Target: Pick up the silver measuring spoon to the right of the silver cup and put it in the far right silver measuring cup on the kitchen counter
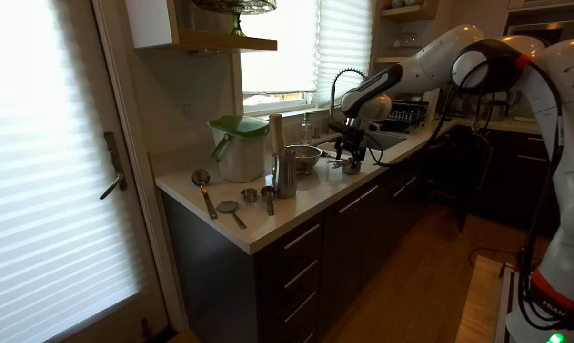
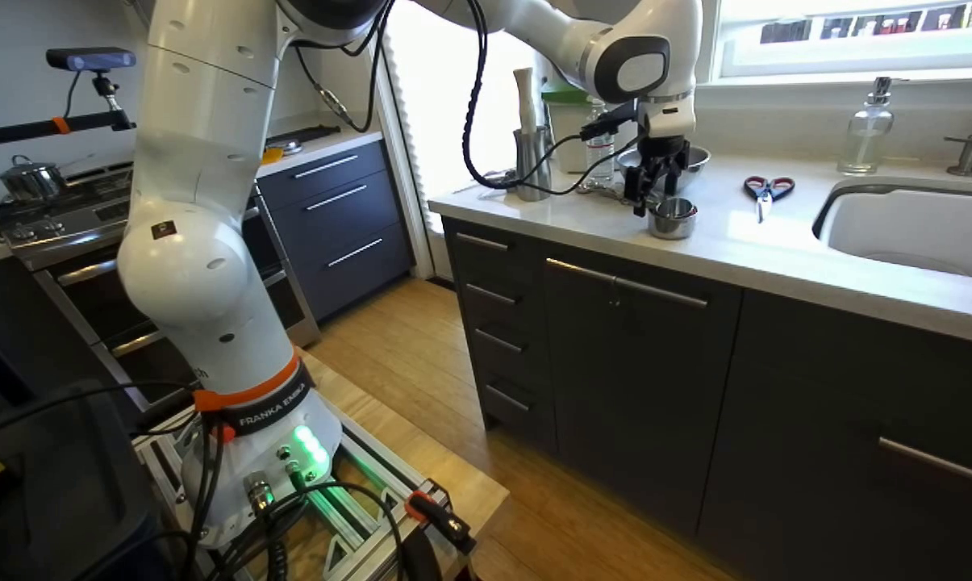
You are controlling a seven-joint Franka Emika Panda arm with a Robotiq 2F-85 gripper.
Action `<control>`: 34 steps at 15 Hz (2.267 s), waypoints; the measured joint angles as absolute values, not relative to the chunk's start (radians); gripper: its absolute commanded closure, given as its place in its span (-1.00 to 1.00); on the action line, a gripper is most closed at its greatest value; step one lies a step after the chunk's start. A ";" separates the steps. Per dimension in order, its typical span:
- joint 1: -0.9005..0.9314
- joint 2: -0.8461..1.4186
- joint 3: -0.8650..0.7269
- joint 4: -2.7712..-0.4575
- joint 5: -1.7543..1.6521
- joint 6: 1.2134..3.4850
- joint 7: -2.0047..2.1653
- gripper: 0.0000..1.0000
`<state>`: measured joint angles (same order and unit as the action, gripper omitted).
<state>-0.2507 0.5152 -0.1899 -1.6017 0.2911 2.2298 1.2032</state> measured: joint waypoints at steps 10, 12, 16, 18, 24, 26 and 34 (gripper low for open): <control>-0.241 0.518 -0.174 -1.595 0.291 2.147 1.152 -1.00; -0.239 0.519 -0.174 -1.595 0.291 2.145 1.146 -1.00; -0.238 0.519 -0.175 -1.592 0.291 2.145 1.130 -0.42; -0.239 0.519 -0.175 -1.589 0.291 2.142 1.117 -0.07; -0.238 0.519 -0.175 -1.573 0.288 2.121 1.081 0.41; -0.238 0.519 -0.175 -1.570 0.287 2.112 1.066 0.36; -0.235 0.519 -0.177 -1.569 0.283 2.084 1.031 -0.48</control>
<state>-0.2352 0.5192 -0.1771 -1.5692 0.2826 2.0843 1.0314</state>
